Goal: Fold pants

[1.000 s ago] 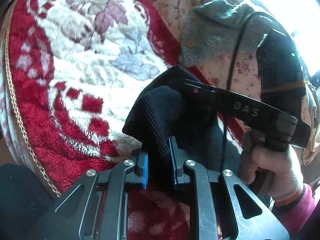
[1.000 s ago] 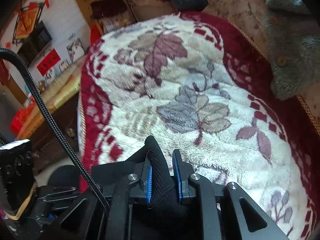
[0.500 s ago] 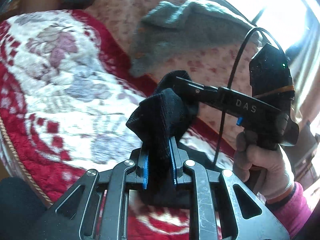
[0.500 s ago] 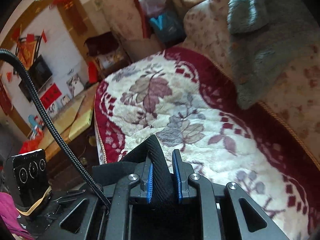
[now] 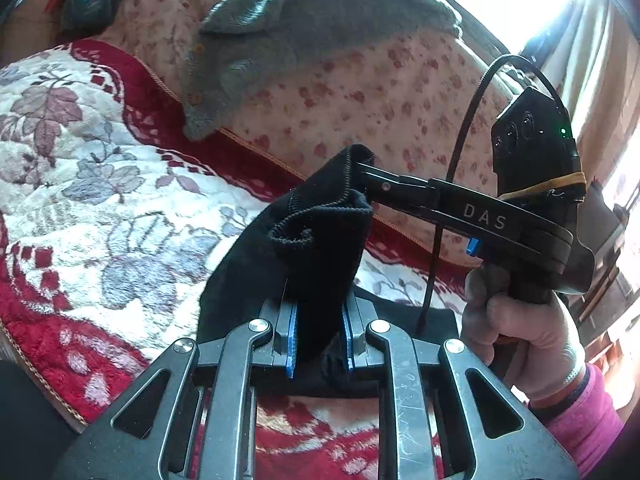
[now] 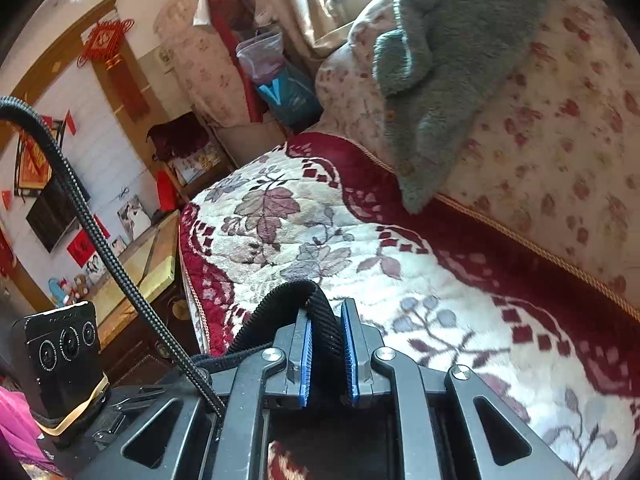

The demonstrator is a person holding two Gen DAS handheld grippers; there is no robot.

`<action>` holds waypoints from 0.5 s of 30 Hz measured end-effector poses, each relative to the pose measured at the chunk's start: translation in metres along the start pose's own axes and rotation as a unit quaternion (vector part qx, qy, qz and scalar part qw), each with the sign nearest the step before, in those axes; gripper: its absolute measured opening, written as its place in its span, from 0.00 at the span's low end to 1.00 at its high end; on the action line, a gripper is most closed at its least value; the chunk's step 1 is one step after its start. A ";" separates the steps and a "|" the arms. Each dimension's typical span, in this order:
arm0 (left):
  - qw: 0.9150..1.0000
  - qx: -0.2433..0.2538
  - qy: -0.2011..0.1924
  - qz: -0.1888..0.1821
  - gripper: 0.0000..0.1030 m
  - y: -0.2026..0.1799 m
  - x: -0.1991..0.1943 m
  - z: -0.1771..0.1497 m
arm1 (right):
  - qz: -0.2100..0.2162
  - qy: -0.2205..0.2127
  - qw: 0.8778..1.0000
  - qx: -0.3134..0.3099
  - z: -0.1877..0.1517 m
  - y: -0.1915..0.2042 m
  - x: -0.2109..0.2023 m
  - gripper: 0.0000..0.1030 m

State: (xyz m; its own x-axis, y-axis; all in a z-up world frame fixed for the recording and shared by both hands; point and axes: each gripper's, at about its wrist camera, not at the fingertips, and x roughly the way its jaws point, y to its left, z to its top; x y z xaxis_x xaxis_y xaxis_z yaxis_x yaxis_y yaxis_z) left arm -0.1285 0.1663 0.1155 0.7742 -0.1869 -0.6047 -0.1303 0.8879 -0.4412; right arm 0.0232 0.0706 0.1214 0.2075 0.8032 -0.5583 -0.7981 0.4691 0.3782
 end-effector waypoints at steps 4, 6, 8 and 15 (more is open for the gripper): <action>1.000 0.019 0.007 -0.012 0.15 -0.020 0.005 -0.003 | -0.006 -0.017 1.000 0.014 -0.009 -0.011 -0.022 0.11; 0.999 0.031 0.011 -0.022 0.15 -0.034 0.009 -0.004 | -0.009 -0.028 0.999 0.024 -0.014 -0.020 -0.037 0.10; 0.999 0.042 0.015 -0.031 0.15 -0.047 0.011 -0.006 | -0.011 -0.038 0.999 0.033 -0.018 -0.027 -0.050 0.10; 0.993 0.084 0.044 -0.067 0.15 -0.101 0.031 -0.022 | -0.030 -0.076 0.994 0.079 -0.046 -0.065 -0.110 0.10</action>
State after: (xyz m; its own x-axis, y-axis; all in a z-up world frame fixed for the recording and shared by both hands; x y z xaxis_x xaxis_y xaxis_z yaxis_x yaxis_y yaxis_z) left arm -0.1051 0.0616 0.1272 0.7191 -0.3371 -0.6077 0.0806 0.9090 -0.4090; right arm 0.0260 -0.0654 0.1246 0.3454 0.8122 -0.4701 -0.6856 0.5605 0.4646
